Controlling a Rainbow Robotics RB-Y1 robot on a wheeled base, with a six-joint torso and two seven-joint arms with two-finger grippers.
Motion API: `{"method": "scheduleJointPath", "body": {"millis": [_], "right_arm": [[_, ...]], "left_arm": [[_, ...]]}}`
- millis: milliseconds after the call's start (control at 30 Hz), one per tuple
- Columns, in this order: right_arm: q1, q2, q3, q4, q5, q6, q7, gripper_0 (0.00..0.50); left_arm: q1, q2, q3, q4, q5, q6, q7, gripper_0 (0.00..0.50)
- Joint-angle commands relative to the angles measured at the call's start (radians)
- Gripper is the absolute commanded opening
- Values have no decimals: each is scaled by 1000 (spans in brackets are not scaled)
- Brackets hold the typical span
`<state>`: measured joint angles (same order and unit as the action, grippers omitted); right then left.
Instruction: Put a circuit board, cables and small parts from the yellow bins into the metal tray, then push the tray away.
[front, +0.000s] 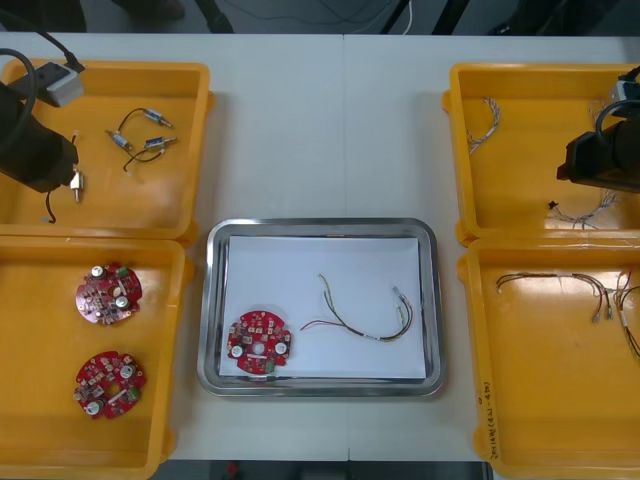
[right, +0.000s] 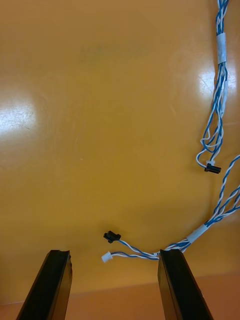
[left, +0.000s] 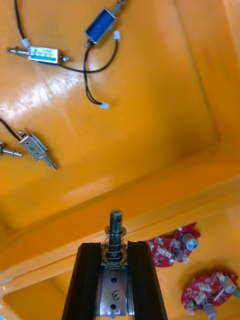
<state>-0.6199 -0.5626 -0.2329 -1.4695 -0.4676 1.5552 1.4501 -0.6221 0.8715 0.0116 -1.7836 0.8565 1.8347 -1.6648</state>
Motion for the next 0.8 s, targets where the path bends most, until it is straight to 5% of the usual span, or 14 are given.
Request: {"method": "scheduleJointPath", "body": {"millis": [33,300,800], "right_arm": [[2,10,7,23,9,-37,-25,500],[5,12,67,63,6,-52,-36,500],[3,23,98,147,-16,-129,-30,500]], "left_arm": [[48,-22,34,-120,1,35,194,0],[58,-74,19,-269,22,85,375,0],[16,-80,-259,-433,32,52,787,0]]}}
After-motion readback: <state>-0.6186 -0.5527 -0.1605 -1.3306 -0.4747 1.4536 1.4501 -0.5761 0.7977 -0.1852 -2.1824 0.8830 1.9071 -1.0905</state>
